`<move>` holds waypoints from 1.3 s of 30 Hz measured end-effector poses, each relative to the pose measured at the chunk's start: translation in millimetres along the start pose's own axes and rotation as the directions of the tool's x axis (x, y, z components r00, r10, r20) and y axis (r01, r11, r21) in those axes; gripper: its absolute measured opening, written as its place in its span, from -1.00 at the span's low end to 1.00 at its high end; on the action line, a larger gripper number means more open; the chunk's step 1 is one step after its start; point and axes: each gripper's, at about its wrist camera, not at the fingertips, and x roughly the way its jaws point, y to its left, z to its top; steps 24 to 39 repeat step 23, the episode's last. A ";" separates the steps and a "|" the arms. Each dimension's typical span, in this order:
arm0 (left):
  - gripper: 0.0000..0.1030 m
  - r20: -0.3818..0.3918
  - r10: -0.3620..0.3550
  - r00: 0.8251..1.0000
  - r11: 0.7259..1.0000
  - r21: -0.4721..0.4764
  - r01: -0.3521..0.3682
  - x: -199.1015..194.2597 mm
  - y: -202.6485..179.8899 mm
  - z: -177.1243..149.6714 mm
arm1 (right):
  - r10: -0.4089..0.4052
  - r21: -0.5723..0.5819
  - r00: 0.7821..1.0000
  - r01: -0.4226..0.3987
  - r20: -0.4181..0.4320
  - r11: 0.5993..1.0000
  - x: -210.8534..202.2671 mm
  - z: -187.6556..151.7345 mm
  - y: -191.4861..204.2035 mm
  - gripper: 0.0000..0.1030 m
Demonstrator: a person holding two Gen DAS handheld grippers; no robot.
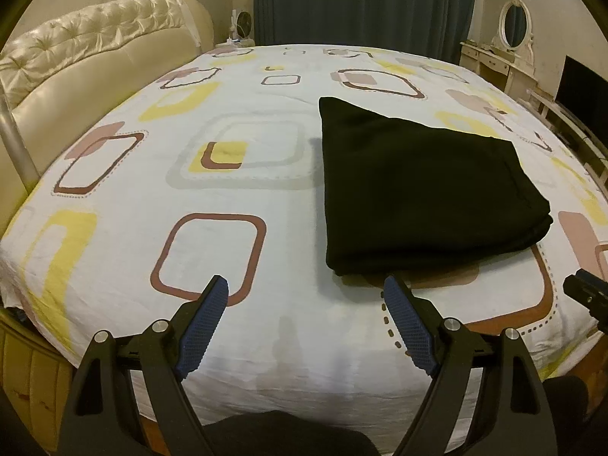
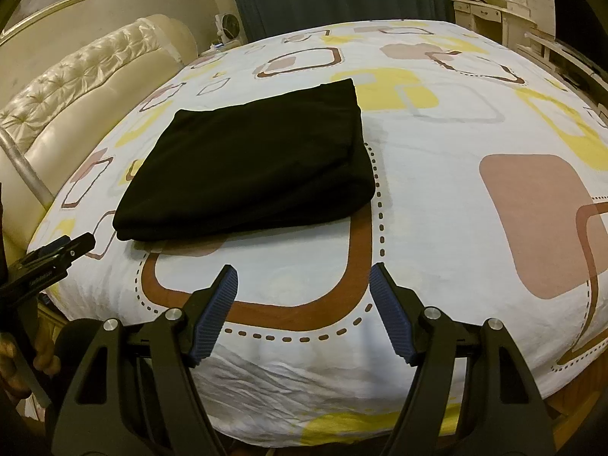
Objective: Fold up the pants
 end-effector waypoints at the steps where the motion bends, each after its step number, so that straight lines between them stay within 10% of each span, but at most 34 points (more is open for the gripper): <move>1: 0.61 0.001 0.004 1.000 1.000 0.002 -0.004 0.0 -0.5 -0.3 | 0.001 0.000 1.000 -0.001 -0.001 1.000 0.0 -0.4 0.3 0.39; 12: 0.80 -0.064 -0.002 0.998 1.000 -0.001 0.002 0.5 1.7 -1.7 | 0.001 -0.016 1.000 -0.001 -0.016 1.000 4.7 -5.4 5.9 0.39; 23: 0.80 0.079 0.061 0.995 0.998 0.019 -0.063 12.7 38.0 78.2 | 0.043 0.020 0.999 -0.043 0.021 0.999 -1.9 26.7 -11.4 0.53; 39: 0.80 0.079 0.061 0.995 0.998 0.019 -0.063 12.7 38.0 78.2 | 0.043 0.020 0.999 -0.043 0.021 0.999 -1.9 26.7 -11.4 0.53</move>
